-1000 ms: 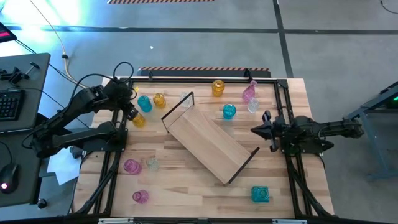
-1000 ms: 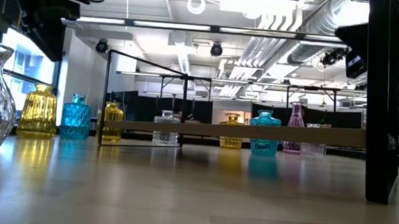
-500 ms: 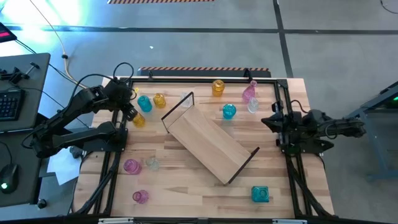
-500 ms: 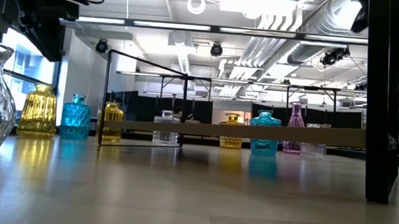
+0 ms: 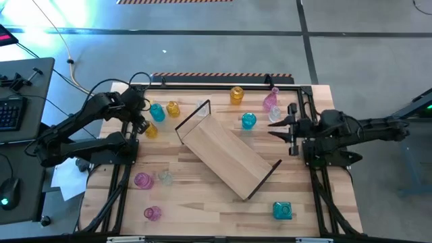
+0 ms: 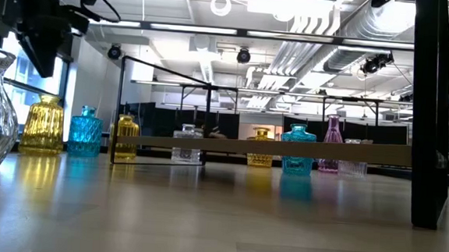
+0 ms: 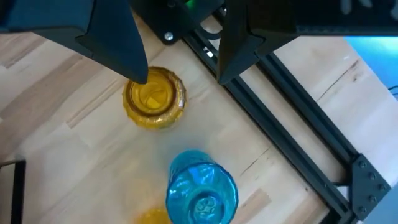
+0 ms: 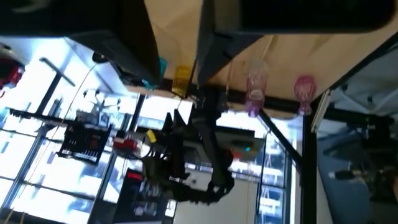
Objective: Sort vases onto shelf
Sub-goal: Put the bottom left yellow crystal vase on the shelf
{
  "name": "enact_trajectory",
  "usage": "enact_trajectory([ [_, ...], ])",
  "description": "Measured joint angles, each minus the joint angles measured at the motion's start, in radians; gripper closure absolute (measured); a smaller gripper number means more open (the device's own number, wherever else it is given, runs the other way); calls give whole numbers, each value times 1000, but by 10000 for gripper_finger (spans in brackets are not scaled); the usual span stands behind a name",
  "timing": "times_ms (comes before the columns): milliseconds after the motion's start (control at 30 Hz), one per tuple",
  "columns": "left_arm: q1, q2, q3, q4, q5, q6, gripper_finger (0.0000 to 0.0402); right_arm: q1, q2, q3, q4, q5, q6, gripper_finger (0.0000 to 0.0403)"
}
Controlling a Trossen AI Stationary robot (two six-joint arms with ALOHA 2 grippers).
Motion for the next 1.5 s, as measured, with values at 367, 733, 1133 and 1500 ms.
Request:
enact_trajectory([
  [367, 0, 124, -32, 47, -3, -41, 216, 0, 59, 46, -89, -3, 54, 247],
  [733, 0, 161, -60, 106, -18, -44, 231, 0, 56, 45, -115, -8, 100, 247],
  [1133, 0, 176, -115, 126, 42, -79, 231, 0, 56, 44, -115, -11, 100, 247],
  [1500, 0, 176, -115, 126, 43, -80, 289, 0, 56, 43, -115, -10, 104, 247],
])
